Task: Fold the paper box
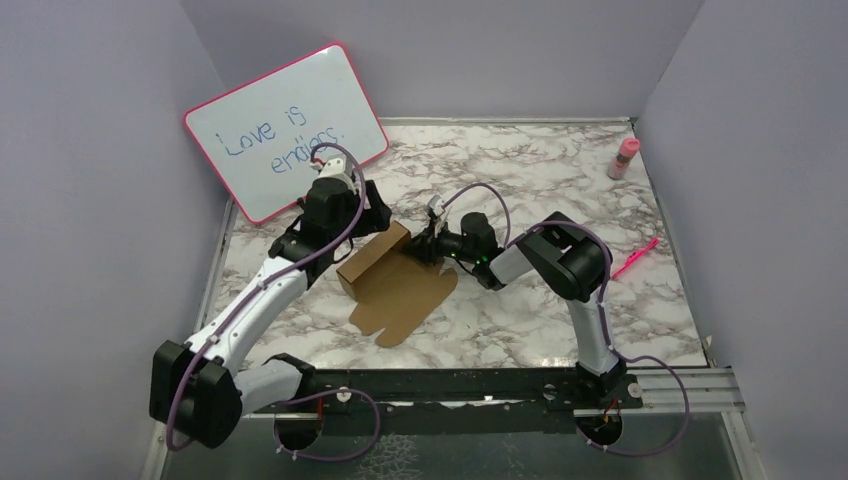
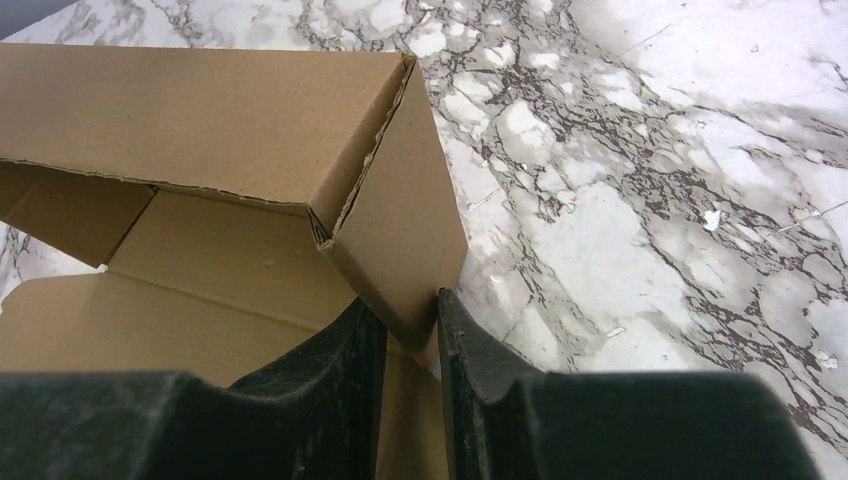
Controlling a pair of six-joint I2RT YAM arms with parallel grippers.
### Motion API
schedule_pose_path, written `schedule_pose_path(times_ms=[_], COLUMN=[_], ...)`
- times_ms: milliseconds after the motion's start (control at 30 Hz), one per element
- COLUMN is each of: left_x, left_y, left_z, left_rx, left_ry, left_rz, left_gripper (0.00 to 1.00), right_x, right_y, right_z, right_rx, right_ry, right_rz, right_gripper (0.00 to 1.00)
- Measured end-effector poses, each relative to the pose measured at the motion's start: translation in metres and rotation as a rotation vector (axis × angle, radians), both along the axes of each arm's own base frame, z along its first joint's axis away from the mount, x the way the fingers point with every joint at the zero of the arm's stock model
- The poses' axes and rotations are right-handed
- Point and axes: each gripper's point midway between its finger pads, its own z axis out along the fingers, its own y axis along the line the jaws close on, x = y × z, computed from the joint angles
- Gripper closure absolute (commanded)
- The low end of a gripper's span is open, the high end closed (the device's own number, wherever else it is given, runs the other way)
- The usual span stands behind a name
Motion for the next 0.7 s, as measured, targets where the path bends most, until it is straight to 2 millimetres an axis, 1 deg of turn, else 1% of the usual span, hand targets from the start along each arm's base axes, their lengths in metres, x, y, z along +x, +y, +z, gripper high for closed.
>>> schedule_pose_path(times_ms=[67, 167, 267, 367, 467, 567, 700], left_x=[0.009, 0.023, 0.029, 0.031, 0.033, 0.031, 0.028], left_y=[0.004, 0.006, 0.006, 0.004, -0.003, -0.013, -0.024], left_z=[-0.009, -0.028, -0.045, -0.063, -0.077, -0.087, -0.091], left_rx=[0.013, 0.019, 0.014, 0.004, -0.019, -0.048, -0.085], left_ry=[0.037, 0.105, 0.16, 0.213, 0.256, 0.29, 0.31], left_rz=[0.009, 0.006, -0.005, -0.023, -0.051, -0.092, -0.139], left_gripper=[0.2, 0.21, 0.25, 0.3, 0.32, 0.35, 0.39], right_x=[0.0, -0.001, -0.003, -0.004, -0.005, -0.006, -0.008], right_y=[0.0, 0.0, -0.001, -0.001, -0.001, -0.002, -0.004], right_z=[0.0, -0.001, -0.002, -0.002, -0.002, -0.003, -0.004], right_rx=[-0.001, -0.002, -0.001, -0.001, -0.001, 0.0, 0.004], right_ry=[0.0, 0.001, 0.0, -0.001, -0.002, -0.006, -0.009], right_rz=[0.0, 0.001, 0.003, 0.004, 0.005, 0.006, 0.005], right_gripper=[0.71, 0.71, 0.71, 0.71, 0.71, 0.71, 0.7])
